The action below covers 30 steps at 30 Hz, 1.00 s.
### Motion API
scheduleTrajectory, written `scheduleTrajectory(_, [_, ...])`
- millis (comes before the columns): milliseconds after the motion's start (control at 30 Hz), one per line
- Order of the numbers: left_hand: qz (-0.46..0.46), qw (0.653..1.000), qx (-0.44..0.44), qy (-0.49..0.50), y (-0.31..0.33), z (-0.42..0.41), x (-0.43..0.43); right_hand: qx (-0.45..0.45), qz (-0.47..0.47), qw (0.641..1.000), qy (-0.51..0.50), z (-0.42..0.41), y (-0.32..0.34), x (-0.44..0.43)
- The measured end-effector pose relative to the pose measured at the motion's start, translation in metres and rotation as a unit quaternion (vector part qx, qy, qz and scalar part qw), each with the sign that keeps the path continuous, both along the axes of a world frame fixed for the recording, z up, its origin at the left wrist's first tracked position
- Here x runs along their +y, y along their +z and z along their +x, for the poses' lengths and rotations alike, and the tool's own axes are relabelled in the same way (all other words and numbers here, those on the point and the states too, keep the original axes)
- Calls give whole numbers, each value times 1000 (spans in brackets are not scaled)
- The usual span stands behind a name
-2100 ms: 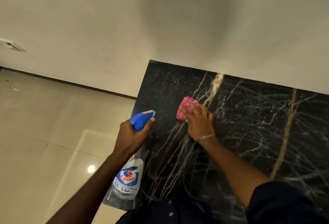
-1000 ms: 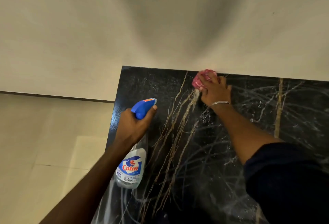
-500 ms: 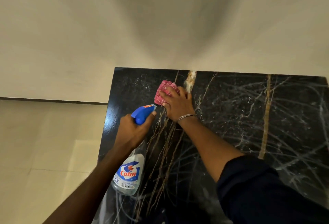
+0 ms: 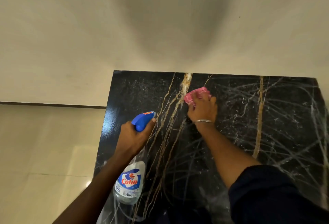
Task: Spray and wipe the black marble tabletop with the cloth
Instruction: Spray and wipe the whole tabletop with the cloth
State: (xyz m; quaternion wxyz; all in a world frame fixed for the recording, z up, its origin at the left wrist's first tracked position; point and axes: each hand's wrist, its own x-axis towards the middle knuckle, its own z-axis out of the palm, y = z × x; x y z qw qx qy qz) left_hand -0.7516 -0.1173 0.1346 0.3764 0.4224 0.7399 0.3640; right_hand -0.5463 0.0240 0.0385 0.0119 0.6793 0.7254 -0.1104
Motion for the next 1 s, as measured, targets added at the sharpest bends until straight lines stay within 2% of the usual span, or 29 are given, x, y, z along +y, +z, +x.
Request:
scheduleTrajectory(133, [-3, 1000, 9, -7, 1, -4, -7, -16, -18, 991, 128, -63, 2, -37])
scheduleTrajectory(267, [-5, 1000, 11, -22, 6, -8, -8, 3, -14, 985, 172, -41, 1, -45])
scheduleTrajectory(500, [3, 999, 7, -37, 6, -15, -10, -27, 0, 998, -55, 86, -3, -29])
scheduleTrajectory(633, [5, 999, -3, -34, 4, -16, -15, -20, 2, 991, -129, 61, 0, -38])
scheduleTrajectory(700, [4, 999, 0, -36, 2, -17, -19, -6, 9, 996, -89, 27, 0, -54])
scheduleTrajectory(867, [3, 1000, 6, -26, 0, -18, -26, 18, -9, 995, 95, -60, -3, -89])
scheduleTrajectory(1000, [3, 1000, 3, -31, 2, -18, -25, 21, -13, 975, 219, -44, -4, -106])
